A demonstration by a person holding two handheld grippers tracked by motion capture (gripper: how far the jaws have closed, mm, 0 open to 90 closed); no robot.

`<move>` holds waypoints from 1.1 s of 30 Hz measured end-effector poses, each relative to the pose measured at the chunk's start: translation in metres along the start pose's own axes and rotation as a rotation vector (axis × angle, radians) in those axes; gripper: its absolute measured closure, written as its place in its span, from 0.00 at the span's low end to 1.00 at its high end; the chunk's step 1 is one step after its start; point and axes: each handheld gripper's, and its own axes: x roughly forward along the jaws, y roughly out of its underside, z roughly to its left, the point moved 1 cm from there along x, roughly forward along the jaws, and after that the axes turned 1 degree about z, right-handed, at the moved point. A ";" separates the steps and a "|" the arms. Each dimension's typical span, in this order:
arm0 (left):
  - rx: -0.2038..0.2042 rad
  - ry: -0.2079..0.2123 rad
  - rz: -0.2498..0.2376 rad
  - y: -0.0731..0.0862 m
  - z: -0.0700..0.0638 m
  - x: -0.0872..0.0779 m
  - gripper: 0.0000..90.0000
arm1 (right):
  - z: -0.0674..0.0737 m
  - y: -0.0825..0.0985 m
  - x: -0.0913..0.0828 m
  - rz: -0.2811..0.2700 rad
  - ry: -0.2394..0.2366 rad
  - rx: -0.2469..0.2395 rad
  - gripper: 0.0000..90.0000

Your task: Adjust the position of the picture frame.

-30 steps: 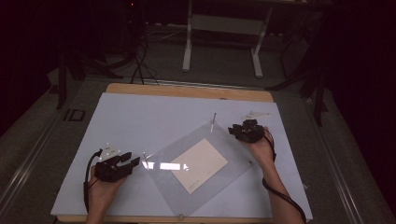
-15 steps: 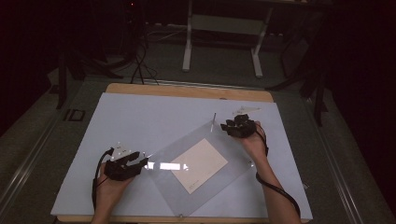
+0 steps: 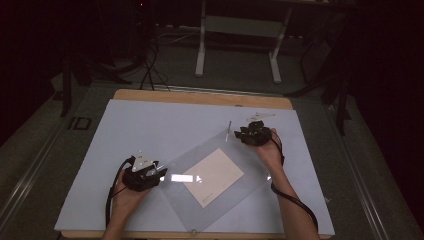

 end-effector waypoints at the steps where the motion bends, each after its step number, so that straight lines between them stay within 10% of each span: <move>1: -0.002 0.006 0.000 0.000 0.000 0.001 0.61 | 0.000 0.000 0.001 0.000 0.003 0.000 0.70; 15: -0.028 -0.059 0.000 0.002 0.003 0.002 0.92 | -0.002 -0.007 0.019 0.007 0.004 0.011 0.70; 33: -0.065 -0.039 -0.001 0.002 0.005 0.002 0.94 | 0.002 -0.019 0.069 0.057 0.038 0.027 0.93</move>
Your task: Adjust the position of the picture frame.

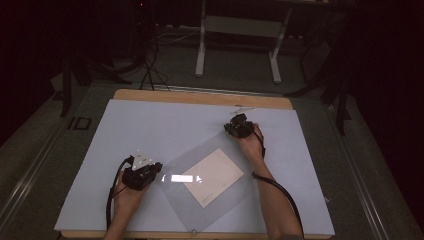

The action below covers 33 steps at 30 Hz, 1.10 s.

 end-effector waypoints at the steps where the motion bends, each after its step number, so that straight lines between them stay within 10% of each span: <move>1: 0.000 0.000 0.000 0.000 0.000 0.000 0.94 | 0.000 0.000 0.000 0.000 0.000 0.000 0.93; 17: -0.068 0.036 -0.025 -0.002 0.001 0.000 0.93 | -0.005 -0.001 -0.010 0.035 -0.020 0.035 0.95; 20: -0.131 0.081 -0.026 -0.006 0.005 -0.002 0.91 | -0.009 0.000 -0.019 0.047 -0.051 0.051 0.94; 25: -0.107 0.070 -0.032 -0.019 0.009 -0.006 0.90 | -0.012 -0.003 -0.033 0.086 -0.081 0.022 0.94; 33: -0.139 0.070 -0.020 -0.051 0.045 0.015 0.90 | -0.014 0.011 -0.066 0.130 -0.078 0.007 0.94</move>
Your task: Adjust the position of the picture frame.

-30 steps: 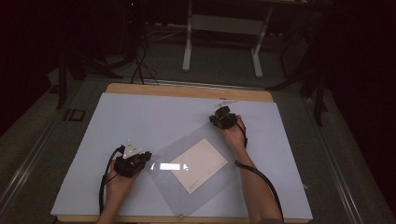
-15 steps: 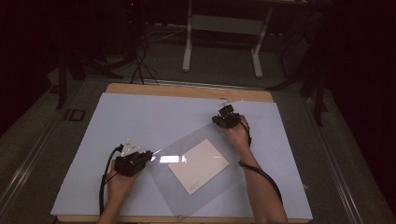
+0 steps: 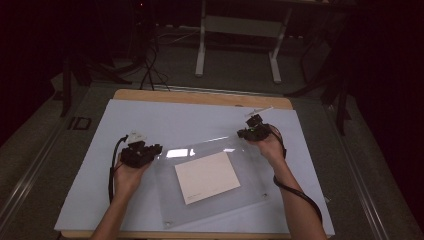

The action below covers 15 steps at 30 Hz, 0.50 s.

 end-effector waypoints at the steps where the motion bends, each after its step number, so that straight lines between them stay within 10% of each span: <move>1: -0.008 -0.003 0.014 -0.010 0.008 0.010 0.90 | 0.002 0.008 -0.005 0.006 -0.001 -0.002 0.94; 9: -0.048 -0.057 0.113 -0.022 0.018 0.055 0.91 | -0.003 0.034 0.000 0.002 0.012 0.049 0.94; 15: -0.041 -0.067 0.108 -0.022 0.017 0.055 0.91 | -0.005 0.040 0.004 -0.010 0.001 0.069 0.94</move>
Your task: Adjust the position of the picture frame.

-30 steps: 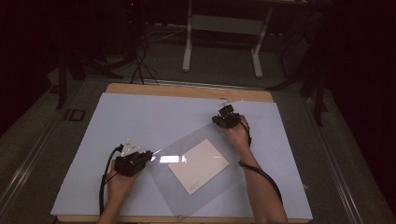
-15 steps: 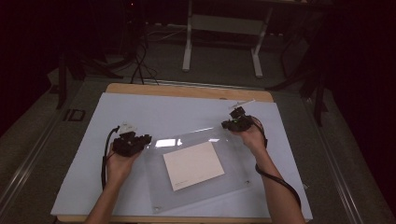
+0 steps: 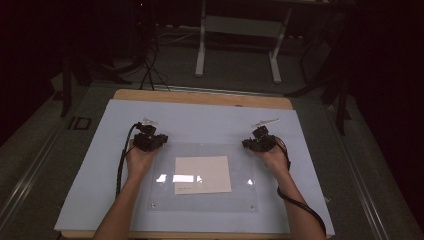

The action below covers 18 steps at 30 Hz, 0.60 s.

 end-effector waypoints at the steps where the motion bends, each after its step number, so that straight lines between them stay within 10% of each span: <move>1: -0.003 0.003 -0.001 0.000 0.000 -0.001 0.91 | 0.001 -0.001 -0.001 0.001 0.004 -0.006 0.94; 11: 0.009 0.016 -0.003 0.002 -0.002 0.000 0.90 | 0.005 0.004 -0.002 -0.004 0.041 -0.059 0.94; 18: 0.033 0.027 -0.061 0.008 -0.002 -0.009 0.77 | 0.003 0.015 -0.006 -0.106 0.061 -0.064 0.80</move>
